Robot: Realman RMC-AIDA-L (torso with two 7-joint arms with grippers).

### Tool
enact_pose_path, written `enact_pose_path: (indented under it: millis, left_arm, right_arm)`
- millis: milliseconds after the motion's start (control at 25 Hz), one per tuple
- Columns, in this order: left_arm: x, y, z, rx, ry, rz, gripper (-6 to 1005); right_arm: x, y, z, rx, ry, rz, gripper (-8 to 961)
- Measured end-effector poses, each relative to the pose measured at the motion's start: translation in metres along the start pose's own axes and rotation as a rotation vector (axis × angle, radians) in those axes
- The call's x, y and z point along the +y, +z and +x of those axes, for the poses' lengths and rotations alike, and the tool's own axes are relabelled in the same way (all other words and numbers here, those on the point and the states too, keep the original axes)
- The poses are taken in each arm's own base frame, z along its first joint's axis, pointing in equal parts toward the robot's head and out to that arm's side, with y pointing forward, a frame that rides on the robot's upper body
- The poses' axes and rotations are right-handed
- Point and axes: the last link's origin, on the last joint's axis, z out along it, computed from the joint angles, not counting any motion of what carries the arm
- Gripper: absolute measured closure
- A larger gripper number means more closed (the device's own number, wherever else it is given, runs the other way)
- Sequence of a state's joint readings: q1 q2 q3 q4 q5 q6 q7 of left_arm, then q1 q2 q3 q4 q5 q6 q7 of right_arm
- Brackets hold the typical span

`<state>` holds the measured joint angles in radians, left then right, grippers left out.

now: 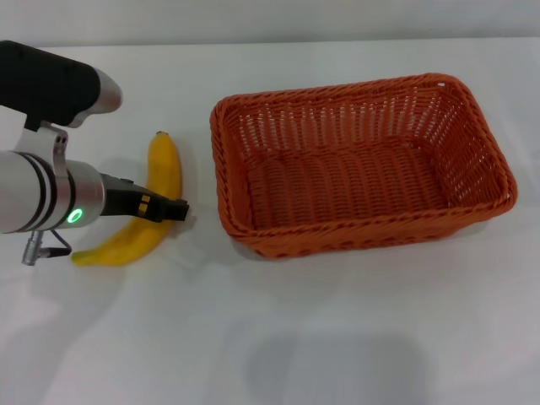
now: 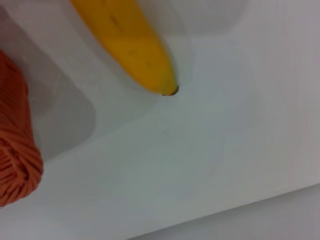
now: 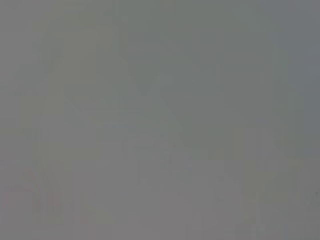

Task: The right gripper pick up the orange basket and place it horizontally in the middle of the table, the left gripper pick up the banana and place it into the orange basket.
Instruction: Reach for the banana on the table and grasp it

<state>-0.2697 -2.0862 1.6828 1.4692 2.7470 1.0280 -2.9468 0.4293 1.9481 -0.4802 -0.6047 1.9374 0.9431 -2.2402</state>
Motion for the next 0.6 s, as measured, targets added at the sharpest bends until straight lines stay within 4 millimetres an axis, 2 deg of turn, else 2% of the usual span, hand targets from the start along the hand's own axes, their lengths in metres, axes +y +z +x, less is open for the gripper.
enact_pose_path:
  millis: [280,480,600]
  left_arm:
    - [0.0028,0.0009,0.0001,0.004,-0.016,-0.022,205]
    - [0.0046,0.0016,-0.0008,-0.002,-0.009,-0.027,401]
    - [0.006,0.0018,-0.001,-0.007,-0.002,-0.03,428]
  right_arm:
    - [-0.0011,-0.0024,-0.0004,-0.006,0.007,-0.001,152]
    - [-0.0027,-0.0036,-0.0011,-0.009,0.005,0.002,152]
    - [-0.0032,-0.0042,-0.0023,-0.012,0.001,0.003,152]
